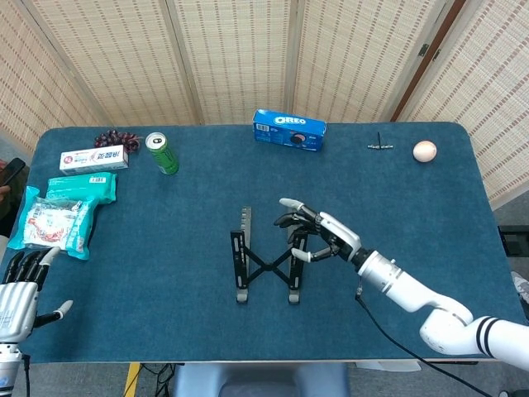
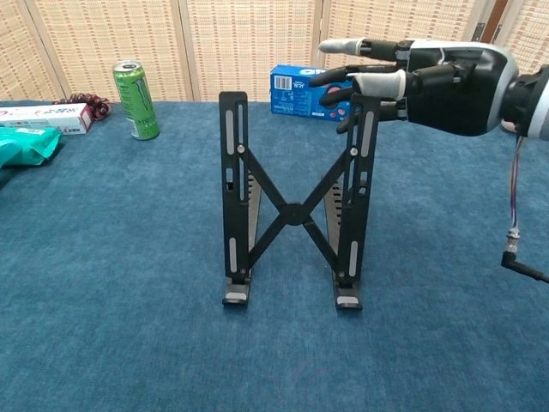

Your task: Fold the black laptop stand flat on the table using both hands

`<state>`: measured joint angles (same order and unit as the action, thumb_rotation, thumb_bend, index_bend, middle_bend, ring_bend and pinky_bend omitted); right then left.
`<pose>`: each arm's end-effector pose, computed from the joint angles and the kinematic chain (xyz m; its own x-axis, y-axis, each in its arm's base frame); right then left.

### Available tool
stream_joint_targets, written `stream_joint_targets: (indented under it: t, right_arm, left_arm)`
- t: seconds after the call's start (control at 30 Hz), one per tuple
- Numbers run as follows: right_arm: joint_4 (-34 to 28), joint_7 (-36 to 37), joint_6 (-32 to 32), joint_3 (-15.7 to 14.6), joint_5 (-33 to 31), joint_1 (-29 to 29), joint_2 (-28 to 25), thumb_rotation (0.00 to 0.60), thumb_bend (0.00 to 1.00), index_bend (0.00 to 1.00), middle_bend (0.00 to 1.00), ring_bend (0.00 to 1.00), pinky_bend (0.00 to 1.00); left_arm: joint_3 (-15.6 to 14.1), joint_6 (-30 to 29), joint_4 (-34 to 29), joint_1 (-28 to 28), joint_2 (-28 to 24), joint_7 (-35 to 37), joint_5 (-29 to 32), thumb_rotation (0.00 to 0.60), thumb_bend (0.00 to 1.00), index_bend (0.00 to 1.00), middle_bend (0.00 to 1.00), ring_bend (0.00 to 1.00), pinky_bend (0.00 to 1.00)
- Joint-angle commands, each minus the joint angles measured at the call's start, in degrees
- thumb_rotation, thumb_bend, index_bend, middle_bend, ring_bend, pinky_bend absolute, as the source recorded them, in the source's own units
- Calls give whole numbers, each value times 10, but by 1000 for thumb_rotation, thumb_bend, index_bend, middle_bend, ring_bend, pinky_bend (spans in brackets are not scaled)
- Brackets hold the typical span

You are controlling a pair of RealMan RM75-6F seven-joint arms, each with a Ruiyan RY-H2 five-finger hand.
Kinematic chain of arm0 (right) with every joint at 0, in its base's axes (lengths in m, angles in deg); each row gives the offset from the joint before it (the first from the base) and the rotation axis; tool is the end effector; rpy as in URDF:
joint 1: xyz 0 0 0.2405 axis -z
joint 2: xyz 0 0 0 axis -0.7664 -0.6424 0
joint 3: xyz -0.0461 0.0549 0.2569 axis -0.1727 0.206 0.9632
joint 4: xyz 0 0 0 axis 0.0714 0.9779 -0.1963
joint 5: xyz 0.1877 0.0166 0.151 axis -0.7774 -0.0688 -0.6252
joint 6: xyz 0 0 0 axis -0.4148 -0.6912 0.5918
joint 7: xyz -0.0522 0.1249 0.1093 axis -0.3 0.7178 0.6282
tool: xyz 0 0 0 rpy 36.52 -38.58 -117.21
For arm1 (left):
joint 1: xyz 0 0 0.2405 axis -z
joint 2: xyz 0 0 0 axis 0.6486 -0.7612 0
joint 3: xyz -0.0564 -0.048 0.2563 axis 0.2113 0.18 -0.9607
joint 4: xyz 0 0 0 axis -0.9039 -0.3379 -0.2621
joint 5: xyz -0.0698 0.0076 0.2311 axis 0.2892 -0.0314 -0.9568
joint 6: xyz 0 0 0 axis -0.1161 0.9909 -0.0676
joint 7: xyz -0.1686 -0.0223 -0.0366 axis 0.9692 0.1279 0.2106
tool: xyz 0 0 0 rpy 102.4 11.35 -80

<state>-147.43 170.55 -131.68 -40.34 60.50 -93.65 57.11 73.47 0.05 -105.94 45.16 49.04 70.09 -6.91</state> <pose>-0.1382 -0.3781 0.0112 -0.5507 -0.7069 0.4438 -0.6575 0.0399 -0.7524 -0.3319 0.2125 0.1297 0.4358 -0.0006 0.9001 0.9000 0.0139 -0.4357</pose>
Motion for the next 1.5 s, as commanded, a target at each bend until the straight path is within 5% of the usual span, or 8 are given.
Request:
stream_joint_targets:
  t: [0.03, 0.97, 1.5]
  right_arm:
    - [-25, -14, -21, -15, 17, 6, -19, 600, 214, 73, 284, 238, 378]
    - [-171, -141, -101, -109, 95, 17, -93, 600, 215, 73, 249, 221, 382]
    - [-167, -162, -117, -110, 71, 20, -86, 600, 215, 73, 245, 215, 375]
  left_arm:
    - [0, 0, -1, 0, 0, -1, -1, 600, 151, 89, 143, 104, 23]
    - [-8, -12, -4, -5, -6, 25, -25, 600, 151, 89, 145, 105, 23]
    - [-7, -12, 5, -6, -3, 32, -23, 600, 151, 88, 145, 105, 23]
